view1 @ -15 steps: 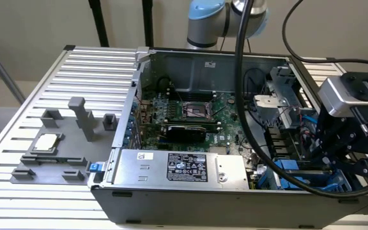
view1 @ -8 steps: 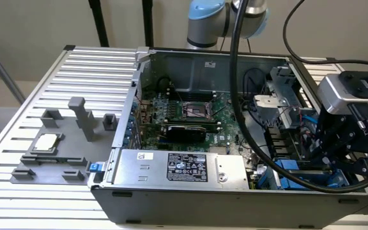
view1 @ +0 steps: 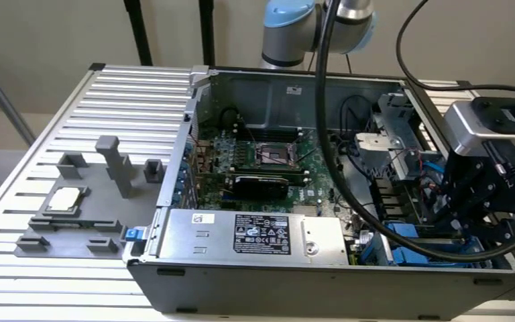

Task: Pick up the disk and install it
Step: 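Insert the second disk wire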

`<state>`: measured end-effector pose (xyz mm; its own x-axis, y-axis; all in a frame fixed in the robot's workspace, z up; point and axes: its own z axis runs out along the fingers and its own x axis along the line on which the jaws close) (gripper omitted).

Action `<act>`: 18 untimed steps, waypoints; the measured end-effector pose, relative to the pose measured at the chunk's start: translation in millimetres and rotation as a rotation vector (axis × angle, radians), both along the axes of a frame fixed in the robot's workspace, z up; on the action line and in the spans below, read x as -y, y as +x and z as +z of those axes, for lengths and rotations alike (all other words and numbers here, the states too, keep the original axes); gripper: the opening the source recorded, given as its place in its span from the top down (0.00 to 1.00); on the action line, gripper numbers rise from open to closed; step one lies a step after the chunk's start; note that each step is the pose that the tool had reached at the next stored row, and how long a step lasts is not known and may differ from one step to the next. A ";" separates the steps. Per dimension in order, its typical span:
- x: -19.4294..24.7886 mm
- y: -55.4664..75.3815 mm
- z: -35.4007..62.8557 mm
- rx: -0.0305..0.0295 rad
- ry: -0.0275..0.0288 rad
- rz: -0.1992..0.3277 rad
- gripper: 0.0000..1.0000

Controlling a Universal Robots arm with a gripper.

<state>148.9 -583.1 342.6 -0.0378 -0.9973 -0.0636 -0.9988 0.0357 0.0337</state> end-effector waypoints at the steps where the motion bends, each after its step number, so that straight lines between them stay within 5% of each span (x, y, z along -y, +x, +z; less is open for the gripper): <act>1: -0.8 0.0 0.0 0.0000 -0.0025 -0.001 1.00; 11: -7.5 0.1 -2.2 -0.0001 -0.0321 -0.019 1.00; 18: -9.7 0.0 1.4 -0.0003 -0.0355 -0.036 1.00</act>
